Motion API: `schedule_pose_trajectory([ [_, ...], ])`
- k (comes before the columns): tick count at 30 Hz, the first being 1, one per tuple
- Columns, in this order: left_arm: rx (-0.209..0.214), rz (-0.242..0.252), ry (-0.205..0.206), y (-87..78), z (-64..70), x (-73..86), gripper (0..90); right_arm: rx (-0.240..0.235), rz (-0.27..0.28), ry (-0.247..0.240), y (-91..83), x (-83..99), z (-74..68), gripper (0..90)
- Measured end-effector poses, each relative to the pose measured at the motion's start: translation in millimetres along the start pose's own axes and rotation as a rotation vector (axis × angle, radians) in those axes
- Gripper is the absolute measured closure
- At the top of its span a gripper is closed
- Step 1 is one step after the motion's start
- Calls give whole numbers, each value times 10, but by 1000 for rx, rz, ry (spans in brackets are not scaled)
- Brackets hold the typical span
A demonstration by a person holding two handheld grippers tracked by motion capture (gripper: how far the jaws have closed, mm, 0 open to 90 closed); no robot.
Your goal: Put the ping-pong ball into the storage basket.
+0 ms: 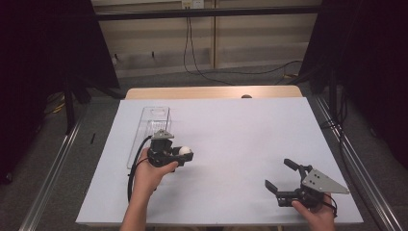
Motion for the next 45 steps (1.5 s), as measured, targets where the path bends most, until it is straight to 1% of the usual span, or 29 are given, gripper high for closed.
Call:
schedule_pose_trajectory([
  [1, 8, -1, -1, -4, 2, 0, 511, 1, -1, -3, 0, 1, -1, 33],
  [2, -3, -12, 7, -19, -5, -1, 510, 0, -1, -5, -1, 1, -1, 33],
  [3, -10, -5, 5, -21, -5, -2, 511, -2, -3, -1, -2, 1, -6, 33],
  [4, -5, 0, -2, -19, 0, -2, 511, -6, -2, -6, 0, -1, -7, 33],
  [7, -12, -2, 0, -35, -9, -5, 511, -5, 0, -8, 4, -3, -10, 33],
  [8, -7, 0, 0, -37, -12, -6, 511, -5, 1, -7, 5, -4, -10, 33],
  [9, -13, -2, 2, -42, -16, -7, 511, -4, 0, -7, 5, -3, -8, 33],
  [11, -9, 0, 2, -48, -23, -12, 511, -7, -2, -9, 3, 1, -4, 33],
  [12, -1, 2, -1, -52, -24, -13, 511, -5, -3, -8, 3, 1, -2, 33],
  [14, -5, 7, -3, -64, -26, -16, 511, -2, -2, -8, 0, 1, 1, 33],
  [15, -18, 2, -1, -77, -30, -20, 511, -2, -2, -7, -1, 0, 1, 33],
  [16, -11, 10, -6, -78, -27, -22, 511, -3, -2, -9, -2, 0, 2, 33],
  [17, -17, 12, 1, -84, -35, -25, 511, -2, -2, -8, 0, 0, 1, 33],
  [19, -5, 10, 0, -92, -34, -27, 511, -4, -1, -10, 3, 1, 1, 33],
  [23, -14, 6, 0, -101, -41, -28, 511, -2, -3, -8, 0, 1, 1, 33],
  [26, -11, 6, -1, -101, -36, -29, 511, -2, -1, 2, 0, -1, -1, 33],
  [31, -4, 2, -5, -95, -42, -22, 511, -4, 0, 1, 0, 1, 4, 33],
  [33, -13, -3, -5, -99, -46, -23, 511, -4, 2, 0, 1, 1, 7, 33],
  [36, -14, -6, -5, -94, -53, -21, 511, -4, 0, 1, -2, 1, 9, 33],
  [38, -11, -3, -12, -84, -52, -22, 511, -1, 0, -4, -1, 4, 16, 33],
  [39, -12, -7, -8, -83, -58, -21, 511, 0, 2, -1, 2, 4, 15, 33],
  [42, -14, -6, -11, -83, -58, -22, 511, -4, 0, 2, -4, 3, 16, 33],
  [44, -7, -2, -17, -84, -56, -24, 511, 5, 5, 10, -4, -3, 18, 33],
  [45, -10, -8, -10, -91, -61, -25, 511, 0, 3, 1, -7, 1, 21, 33],
])
Point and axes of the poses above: each handheld gripper's, and its own axes: y roughly forward along the jaws, x roughly out of its underside, z roughly to its right, the point moved 4 cm from there along y, roughly forward along the jaws, and after that the axes turned 11 degrees about -y, right-handed, at the moved point
